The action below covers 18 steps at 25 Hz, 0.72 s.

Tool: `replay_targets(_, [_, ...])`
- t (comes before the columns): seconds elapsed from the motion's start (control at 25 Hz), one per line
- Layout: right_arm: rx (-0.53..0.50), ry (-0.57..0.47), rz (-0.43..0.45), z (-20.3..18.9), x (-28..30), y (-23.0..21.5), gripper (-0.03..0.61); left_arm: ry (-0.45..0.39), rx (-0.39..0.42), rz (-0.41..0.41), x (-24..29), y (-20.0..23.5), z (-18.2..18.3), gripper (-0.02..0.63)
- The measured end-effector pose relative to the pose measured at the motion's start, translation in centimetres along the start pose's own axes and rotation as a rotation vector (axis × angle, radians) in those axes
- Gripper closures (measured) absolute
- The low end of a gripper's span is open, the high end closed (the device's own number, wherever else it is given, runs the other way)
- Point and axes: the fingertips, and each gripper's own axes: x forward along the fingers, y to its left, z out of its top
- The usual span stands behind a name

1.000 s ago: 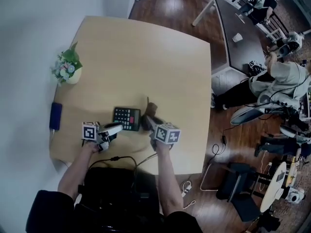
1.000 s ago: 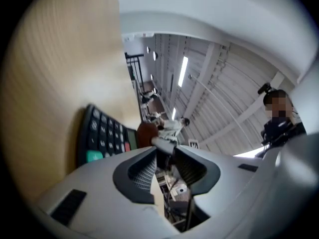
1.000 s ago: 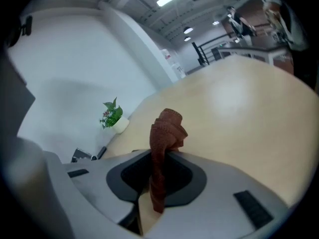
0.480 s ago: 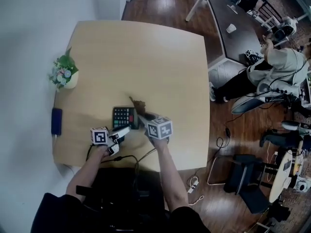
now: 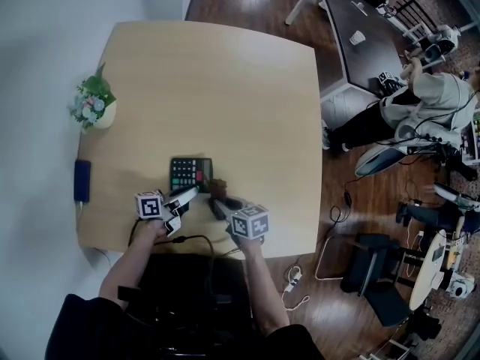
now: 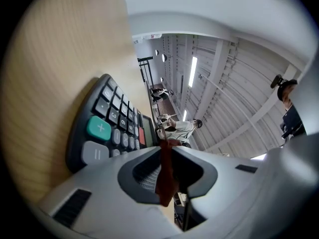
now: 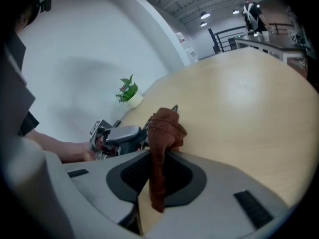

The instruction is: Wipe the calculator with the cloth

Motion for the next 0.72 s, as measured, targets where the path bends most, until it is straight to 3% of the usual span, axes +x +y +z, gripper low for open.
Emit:
replay_targets(0.16, [-0.150,-0.132,-0.117,8.9,0.3,-3.4,0.517,-0.006,-0.006,0.010,-0.3,0.3,0.0,0.554])
replay_targets(0.28, [-0.238,-0.138,-0.101,13.6,3.2,-4.1,0.517,-0.014,-0.009,-0.002,0.0,-0.1,-0.1,0.560])
replay_targets(0.44, [-0.256,-0.020,-0.013,12.6,6.2,-3.3,0.517,-0.020,-0.016,0.016,0.1,0.0,-0.2,0.569])
replay_targets(0.72, [-0.199,-0.033,-0.008,6.5,3.3,-0.3,0.517,-0.039,-0.010,0.035,-0.2,0.4,0.3,0.569])
